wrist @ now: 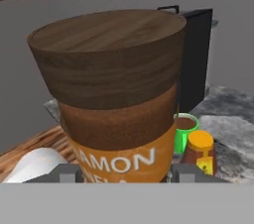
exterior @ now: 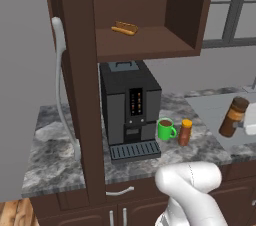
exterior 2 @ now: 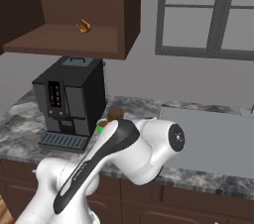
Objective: Pick the cinnamon and honey bottle from the cabinet and place them next to the mug.
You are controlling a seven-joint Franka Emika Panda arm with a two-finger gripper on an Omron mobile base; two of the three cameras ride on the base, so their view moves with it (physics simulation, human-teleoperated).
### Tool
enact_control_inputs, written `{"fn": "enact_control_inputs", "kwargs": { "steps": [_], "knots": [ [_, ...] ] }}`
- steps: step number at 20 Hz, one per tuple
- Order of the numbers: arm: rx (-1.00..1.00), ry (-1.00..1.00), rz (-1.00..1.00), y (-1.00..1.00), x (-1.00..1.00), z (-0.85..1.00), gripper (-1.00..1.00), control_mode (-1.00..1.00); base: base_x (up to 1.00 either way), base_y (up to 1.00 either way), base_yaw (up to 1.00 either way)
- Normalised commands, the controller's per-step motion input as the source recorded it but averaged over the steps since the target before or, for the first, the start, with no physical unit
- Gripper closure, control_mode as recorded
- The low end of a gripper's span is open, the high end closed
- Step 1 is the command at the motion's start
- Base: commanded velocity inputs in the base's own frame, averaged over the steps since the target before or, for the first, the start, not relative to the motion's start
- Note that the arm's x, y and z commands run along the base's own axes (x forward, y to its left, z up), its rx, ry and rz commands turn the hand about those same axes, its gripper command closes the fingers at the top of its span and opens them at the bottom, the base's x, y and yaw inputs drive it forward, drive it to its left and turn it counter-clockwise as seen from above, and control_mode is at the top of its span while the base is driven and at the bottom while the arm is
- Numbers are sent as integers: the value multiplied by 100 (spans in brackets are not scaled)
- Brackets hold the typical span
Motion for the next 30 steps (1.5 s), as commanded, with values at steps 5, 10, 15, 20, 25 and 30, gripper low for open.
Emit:
{"fn": "enact_control_inputs", "kwargs": {
  "steps": [5,10,15,20,25,30],
  "knots": [
    [-5,0,-7,0,25,-37,100,-100,0,0,0],
    [-2,0,-2,0,28,-49,100,-100,0,0,0],
    [0,0,0,0,30,-75,100,-100,0,0,0],
    [0,0,0,0,28,-86,100,-100,0,0,0],
    [0,0,0,0,24,-89,100,-100,0,0,0],
    [0,1,0,-17,14,-24,100,-100,0,0,0]
  ]
}}
